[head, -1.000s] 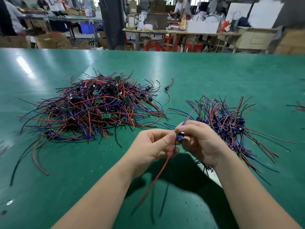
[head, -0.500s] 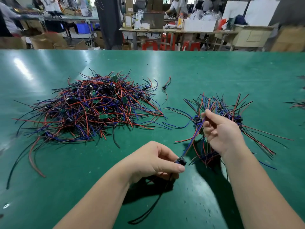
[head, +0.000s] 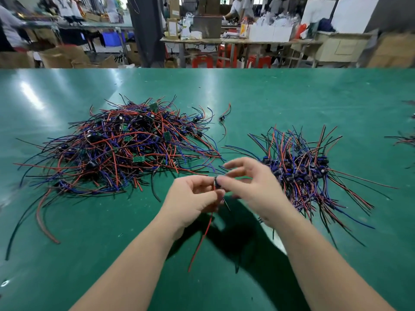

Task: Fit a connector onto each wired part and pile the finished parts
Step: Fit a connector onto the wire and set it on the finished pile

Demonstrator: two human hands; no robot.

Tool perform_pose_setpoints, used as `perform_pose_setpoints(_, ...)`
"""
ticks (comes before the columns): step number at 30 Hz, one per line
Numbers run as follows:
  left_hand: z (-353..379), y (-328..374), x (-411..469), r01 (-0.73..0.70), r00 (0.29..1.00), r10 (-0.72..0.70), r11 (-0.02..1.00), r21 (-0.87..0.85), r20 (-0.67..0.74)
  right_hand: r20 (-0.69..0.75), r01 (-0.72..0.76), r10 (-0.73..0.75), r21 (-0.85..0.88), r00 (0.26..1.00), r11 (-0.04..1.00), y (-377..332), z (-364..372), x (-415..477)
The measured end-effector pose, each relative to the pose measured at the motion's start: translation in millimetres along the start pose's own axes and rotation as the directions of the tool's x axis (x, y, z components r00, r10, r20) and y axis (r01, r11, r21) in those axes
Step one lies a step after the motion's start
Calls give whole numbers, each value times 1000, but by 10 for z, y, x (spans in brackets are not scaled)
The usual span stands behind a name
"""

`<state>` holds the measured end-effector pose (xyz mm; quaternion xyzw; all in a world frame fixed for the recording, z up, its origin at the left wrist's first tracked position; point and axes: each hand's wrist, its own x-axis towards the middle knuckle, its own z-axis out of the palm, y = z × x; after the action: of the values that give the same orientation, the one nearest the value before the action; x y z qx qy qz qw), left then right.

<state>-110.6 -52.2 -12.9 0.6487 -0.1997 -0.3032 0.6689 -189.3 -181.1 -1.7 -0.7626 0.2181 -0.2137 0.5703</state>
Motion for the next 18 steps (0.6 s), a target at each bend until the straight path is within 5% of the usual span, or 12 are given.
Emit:
perform_pose_setpoints(2,30,-3,-33,-83,995,76,990,111,70,-70,107,-121,-177,990,978,16,58,-11)
perform_pose_setpoints(6,26,5,-36,-149,987,132,963,226,91,-285,197,-186,11,940,980,-60,-140,8)
perform_pose_setpoints(8,-6,-4,-18,-156,987,162,922,353,13,-476,238,-232,-48,848,970,-64,-397,43)
perform_pose_setpoints(11,-124,-28,36,-208,930,347,770,604,-122,-634,-47,-261,-427,728,903,42,-909,123)
perform_pose_setpoints(14,-286,-1,101,-192,844,508,587,786,-173,-579,-403,4,-563,815,721,254,-1185,174)
perform_pose_setpoints(18,-467,-30,162,125,857,429,367,922,-287,-549,-482,117,-588,827,649,332,-1177,205)
